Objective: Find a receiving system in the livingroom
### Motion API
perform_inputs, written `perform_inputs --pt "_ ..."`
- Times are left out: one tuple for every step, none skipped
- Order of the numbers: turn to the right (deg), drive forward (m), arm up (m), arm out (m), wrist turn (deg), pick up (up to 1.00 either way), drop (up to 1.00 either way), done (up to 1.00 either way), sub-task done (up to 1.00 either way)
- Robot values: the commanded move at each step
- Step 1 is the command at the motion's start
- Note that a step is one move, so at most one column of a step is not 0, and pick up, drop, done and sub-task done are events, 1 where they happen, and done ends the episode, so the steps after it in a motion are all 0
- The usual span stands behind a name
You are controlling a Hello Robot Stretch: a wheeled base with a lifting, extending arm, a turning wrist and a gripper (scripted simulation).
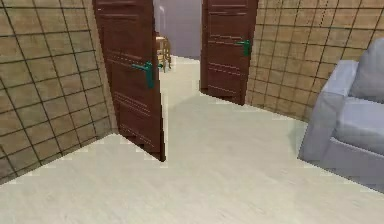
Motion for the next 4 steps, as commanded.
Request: perform_inputs --pt "0.0 1.0 0.0 0.0 0.0 0.0 0.0 0.0 0.0" --pt "0.0 0.65 0.0 0.0 0.0 0.0 0.0 0.0 0.0" --pt "-12.0 0.0 0.0 0.0 0.0 0.0 0.0 0.0 0.0" --pt "0.0 0.2 0.0 0.0 0.0 0.0 0.0 0.0 0.0"
